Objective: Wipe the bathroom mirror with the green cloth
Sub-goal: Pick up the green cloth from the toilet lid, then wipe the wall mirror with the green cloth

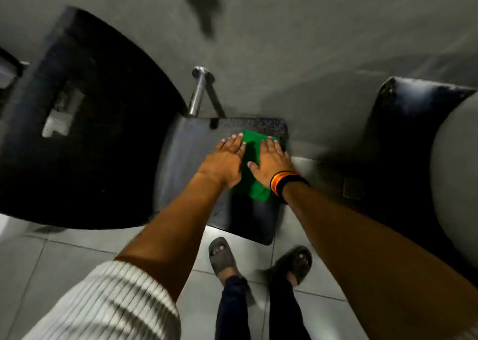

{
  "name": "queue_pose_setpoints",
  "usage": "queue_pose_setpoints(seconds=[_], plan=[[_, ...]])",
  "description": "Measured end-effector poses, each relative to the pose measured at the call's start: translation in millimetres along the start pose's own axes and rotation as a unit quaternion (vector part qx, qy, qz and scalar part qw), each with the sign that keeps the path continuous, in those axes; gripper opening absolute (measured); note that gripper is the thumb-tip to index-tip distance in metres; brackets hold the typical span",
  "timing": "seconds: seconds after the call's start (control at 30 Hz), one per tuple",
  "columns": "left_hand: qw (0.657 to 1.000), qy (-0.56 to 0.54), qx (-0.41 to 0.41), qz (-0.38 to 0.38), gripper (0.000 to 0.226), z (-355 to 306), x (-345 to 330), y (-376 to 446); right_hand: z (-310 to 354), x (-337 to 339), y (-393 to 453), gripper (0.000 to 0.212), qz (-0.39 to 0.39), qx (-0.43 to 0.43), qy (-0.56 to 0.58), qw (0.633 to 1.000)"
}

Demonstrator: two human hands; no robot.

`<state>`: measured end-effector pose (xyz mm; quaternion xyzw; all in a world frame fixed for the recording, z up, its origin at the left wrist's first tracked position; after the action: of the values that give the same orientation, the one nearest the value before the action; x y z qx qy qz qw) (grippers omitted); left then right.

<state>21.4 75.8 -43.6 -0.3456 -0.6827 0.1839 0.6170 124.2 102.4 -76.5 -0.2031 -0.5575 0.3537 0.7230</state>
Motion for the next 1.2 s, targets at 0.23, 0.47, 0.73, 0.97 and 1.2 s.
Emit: queue_pose_setpoints(seconds=[0.23, 0.47, 0.73, 0.97, 1.2], plan=[[0.999, -0.031, 0.021, 0.029, 0.067, 37.0, -77.3, 20.7, -5.9, -76.2, 58.9, 0.110, 0.002, -0.042, 0.021, 0.999], [1.000, -0.015, 0.019, -0.008, 0.072, 45.7, -72.0, 21.1, -18.2, -79.9, 78.0, 0.089, 0.004, -0.062, -0.003, 0.998], [0.994, 0.058, -0.032, -0.086, 0.071, 0.4, 35.0, -33.6, -29.2, 13.2, -13.7, 0.039, -0.038, 0.005, -0.068, 0.997], [0.929, 0.269, -0.084, -0.241, 0.067, -100.9, 265.1, -129.1, -33.3, 222.6, -178.2, 0.090, -0.258, 0.079, -0.196, 0.943], [0.834, 0.303, -0.165, -0.431, 0.064, -220.1, 482.7, -271.3, -54.4, 450.7, -385.0, 0.067, -0.564, 0.019, -0.254, 0.785]])
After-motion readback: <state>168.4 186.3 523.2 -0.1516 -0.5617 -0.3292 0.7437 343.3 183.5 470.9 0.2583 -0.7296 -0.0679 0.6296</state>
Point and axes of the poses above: each hand's wrist, its own y-axis towards the middle knuckle, its own x-axis out of the back of the hand, z = x × y, the point moved 9 cm from there along y, towards the middle knuckle, and after that the axes turned 14 degrees about z, right-handed, at the moved point
